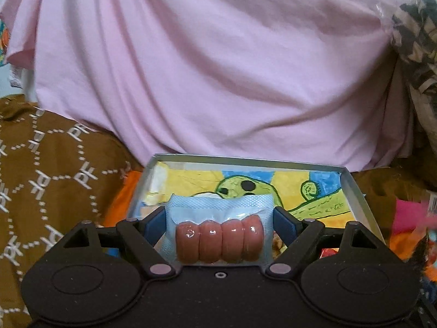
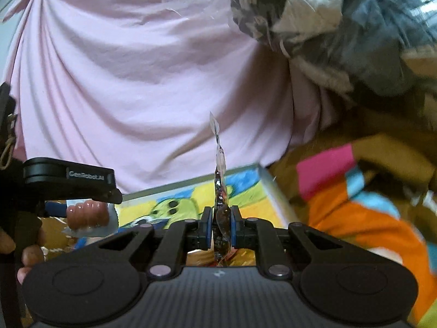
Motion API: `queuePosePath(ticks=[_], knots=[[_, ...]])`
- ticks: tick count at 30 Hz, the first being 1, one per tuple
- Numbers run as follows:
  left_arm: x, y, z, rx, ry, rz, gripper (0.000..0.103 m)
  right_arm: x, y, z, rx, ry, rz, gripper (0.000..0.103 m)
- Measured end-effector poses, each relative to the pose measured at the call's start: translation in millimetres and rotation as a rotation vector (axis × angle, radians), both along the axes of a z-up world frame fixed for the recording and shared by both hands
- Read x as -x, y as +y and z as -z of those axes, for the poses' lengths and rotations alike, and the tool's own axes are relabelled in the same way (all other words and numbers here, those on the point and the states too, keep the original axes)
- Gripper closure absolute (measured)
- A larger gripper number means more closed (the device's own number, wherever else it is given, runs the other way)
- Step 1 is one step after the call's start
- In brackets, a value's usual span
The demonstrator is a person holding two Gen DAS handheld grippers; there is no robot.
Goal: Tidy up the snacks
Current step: 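Release sausage pack into box lid with left tool while right tool releases jerky packet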
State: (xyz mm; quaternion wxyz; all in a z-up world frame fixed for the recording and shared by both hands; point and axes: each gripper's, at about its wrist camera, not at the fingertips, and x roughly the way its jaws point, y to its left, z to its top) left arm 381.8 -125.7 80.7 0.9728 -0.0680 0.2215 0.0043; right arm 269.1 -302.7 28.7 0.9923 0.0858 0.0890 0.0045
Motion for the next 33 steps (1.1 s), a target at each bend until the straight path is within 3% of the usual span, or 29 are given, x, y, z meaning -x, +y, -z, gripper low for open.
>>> queuePosePath(ticks=[5,8,19,33], knots=[[-19.9,-22.0,9.2,0.011,0.021,0.017,0.020,-13.0,-3.6,3.6,0.075,-0.010,0.048,0.088],[-27.2,-31.9,13.4,0.000,0.034,0.029,0.020,-26.9,-5.6,8.4,0.137,0.043,0.116,0.088],[-40.7,-36.9,29.4,-0.046,0.087,0.037,0.019,-61.3,-20.4,30.0,0.026,0.157,0.096,0.088],[-45.5,-33.9,34.4,-0.027,0.119,0.034,0.015,-67.9,-21.5,35.7,-0.020,0.171,0.070,0.087]])
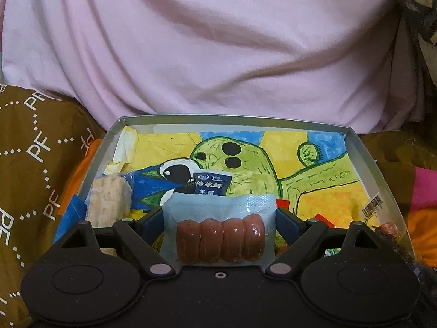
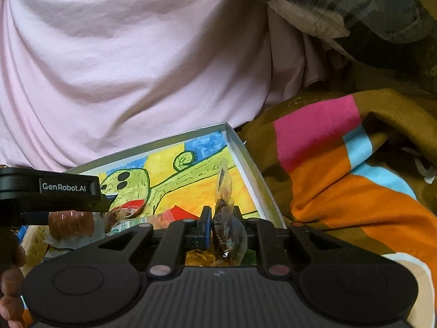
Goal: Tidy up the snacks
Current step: 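Release sausage pack into box lid with left tool while right tool releases jerky packet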
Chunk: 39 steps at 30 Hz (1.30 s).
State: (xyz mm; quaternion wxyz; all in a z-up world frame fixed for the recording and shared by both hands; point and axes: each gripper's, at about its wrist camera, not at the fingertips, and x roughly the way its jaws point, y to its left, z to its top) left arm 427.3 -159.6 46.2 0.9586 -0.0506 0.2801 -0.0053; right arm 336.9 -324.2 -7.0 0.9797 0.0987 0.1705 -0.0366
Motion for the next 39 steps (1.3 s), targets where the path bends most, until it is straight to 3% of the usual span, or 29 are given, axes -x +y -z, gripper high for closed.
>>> queuePosePath(ticks=[6,9,11,20,29,39], knots=[[-0.6,0.6,0.4,0.006,0.011,-0.008,0.013,0.1,-2.1,4.5,-0.021,0.002,-0.004,0.076],[0.8,0.9,0.3,0.008,0.013,-0.004,0.012,1.5,0.9,4.6,0.000,-0.005,-0.003,0.064],[2.7,1.4,-0.3,0.011,0.010,-0.003,0.010,3.1,3.4,4.5,0.020,-0.014,0.003,0.048],[12.4,6.2,-8.2,0.037,-0.019,-0.023,0.001,11.6,15.4,-3.0,0.119,-0.050,0.014,0.016],[31.6,19.0,-21.1,0.012,-0.071,-0.059,0.001,23.7,18.4,-10.4,0.105,-0.082,0.000,0.004],[69.8,35.4,-30.8,-0.010,-0.107,-0.108,0.001,45.8,15.5,-20.5,0.060,-0.115,0.010,0.000]])
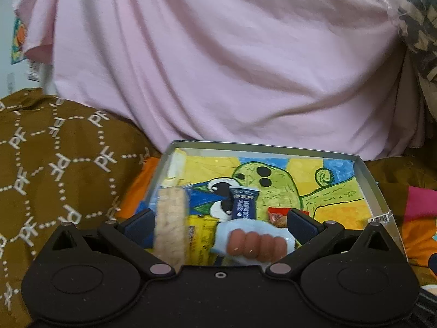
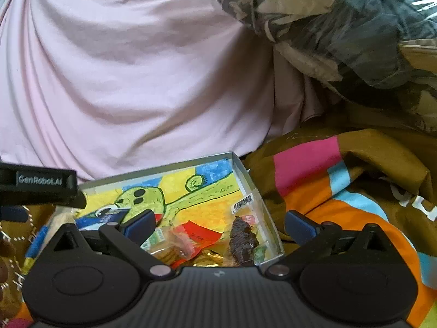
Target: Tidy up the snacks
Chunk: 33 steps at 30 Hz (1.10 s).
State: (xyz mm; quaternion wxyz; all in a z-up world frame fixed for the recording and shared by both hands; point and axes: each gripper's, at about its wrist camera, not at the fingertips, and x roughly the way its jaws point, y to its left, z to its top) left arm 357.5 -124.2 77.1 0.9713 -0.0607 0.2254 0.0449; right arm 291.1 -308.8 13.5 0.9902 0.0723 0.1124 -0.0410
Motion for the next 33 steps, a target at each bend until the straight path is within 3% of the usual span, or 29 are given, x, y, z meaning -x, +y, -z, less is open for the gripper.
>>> queuePosePath(ticks=[15,26,33], knots=[[67.4,13.3,-8.0,-0.019,-0.065,-0.043,0.001,57.7,15.4,-17.2,0.029,-0.117,0.016,0.000],[111.2,26.3,-2.4,0.048,-0.102,-0.096,0.001,88.3,24.0,-20.2,0.042,-0.136,0.016,0.000],[141.6,35.0,5.9,0.040,-0.123,-0.138,0.001,102.6,29.2,-16.6,0.041,-0.124,-0.003,0.000]])
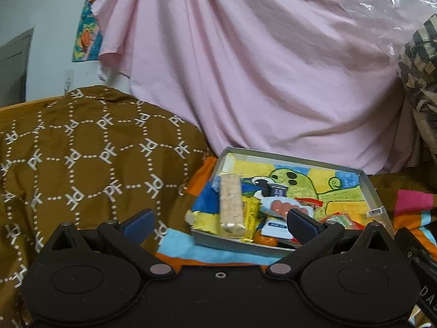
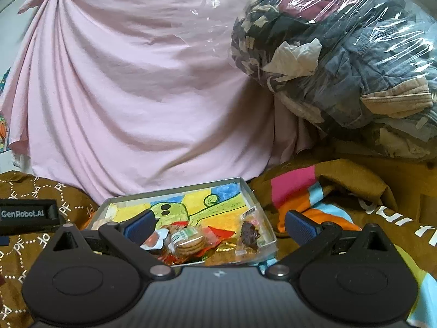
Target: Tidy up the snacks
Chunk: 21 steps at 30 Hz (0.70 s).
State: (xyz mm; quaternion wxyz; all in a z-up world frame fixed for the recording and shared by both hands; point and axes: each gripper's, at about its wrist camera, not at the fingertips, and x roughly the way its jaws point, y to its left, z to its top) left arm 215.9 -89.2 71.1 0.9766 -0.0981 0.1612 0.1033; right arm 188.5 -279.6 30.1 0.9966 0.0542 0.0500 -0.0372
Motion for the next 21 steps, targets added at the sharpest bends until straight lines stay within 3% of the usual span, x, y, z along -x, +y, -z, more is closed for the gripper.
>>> queuePosePath(ticks=[21], knots=[[71.8,33.9,27.0,0.028,-0.007,-0.061,0.001,54.5,21.4,4.7,0.032,0.013,-0.040,0.000]])
